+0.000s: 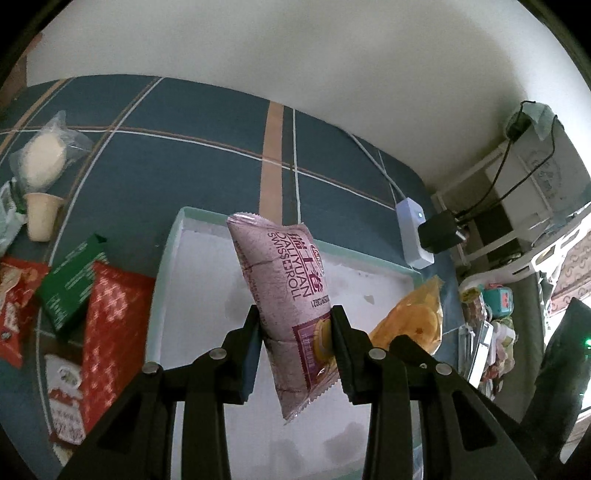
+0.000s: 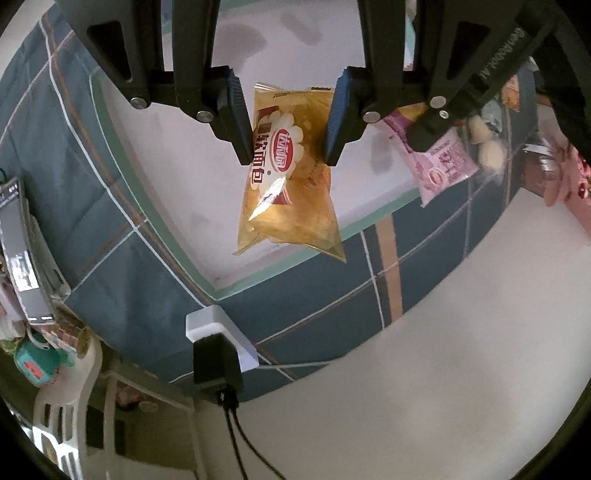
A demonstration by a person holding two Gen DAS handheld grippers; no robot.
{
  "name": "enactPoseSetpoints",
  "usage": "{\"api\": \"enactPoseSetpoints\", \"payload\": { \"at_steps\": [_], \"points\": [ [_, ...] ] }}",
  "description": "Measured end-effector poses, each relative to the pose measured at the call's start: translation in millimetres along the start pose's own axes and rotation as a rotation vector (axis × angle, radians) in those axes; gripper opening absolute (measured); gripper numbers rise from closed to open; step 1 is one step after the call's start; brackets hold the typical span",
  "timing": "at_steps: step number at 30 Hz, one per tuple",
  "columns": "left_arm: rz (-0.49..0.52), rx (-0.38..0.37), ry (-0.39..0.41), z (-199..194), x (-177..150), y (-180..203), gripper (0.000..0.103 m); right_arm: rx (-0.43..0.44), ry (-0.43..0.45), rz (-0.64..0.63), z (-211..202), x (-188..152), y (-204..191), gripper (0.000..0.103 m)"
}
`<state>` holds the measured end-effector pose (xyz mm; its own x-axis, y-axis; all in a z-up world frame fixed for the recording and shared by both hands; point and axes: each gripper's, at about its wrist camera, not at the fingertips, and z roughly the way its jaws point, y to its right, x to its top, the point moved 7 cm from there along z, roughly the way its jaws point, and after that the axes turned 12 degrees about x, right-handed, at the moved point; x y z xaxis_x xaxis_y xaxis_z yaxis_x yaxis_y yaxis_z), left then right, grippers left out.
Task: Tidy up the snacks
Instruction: 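Carry both bags over the white tray and open both tools to drop them, then lift both open tools away from the tray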
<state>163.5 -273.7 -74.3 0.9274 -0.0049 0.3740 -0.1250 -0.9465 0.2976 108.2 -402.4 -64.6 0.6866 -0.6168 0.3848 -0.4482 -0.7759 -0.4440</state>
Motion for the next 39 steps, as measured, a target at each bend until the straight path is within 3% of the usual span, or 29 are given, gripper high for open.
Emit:
{"api": "enactPoseSetpoints", "payload": {
  "at_steps": [14,16,24,27,29,31,36,39],
  "points": [
    [0.03,0.007,-0.022,20.9,2.0,9.6,0.038,-0.066,-0.017,0.001,18.4,7.2,17.1,0.041],
    [0.016,-0.004,-0.03,19.6,3.2,10.3,0.052,-0.066,-0.022,0.004,19.3,6.9,17.5,0.042],
    [0.006,-0.008,0.004,-0.8,12.5,9.8,0.055,-0.079,-0.014,0.017,12.8,8.2,20.9,0.05],
    [0.006,0.014,0.02,-7.2,15.9,8.2,0.067,-0.09,-0.017,0.018,10.7,7.8,22.4,0.052],
    [0.006,0.055,0.034,-10.3,18.4,4.4,0.074,-0.096,-0.015,0.019,9.6,8.1,23.0,0.061],
    [0.004,0.101,0.053,-11.5,21.4,-1.3,0.088,-0.102,-0.015,0.017,8.3,8.4,23.3,0.071],
    [0.004,0.31,0.104,-13.8,27.8,-26.4,0.097,-0.106,-0.011,-0.005,8.6,8.6,21.2,0.103],
    [0.011,0.389,0.11,-13.3,29.0,-36.6,0.098,-0.139,-0.011,-0.038,9.6,7.7,20.4,0.103]
  ]
}}
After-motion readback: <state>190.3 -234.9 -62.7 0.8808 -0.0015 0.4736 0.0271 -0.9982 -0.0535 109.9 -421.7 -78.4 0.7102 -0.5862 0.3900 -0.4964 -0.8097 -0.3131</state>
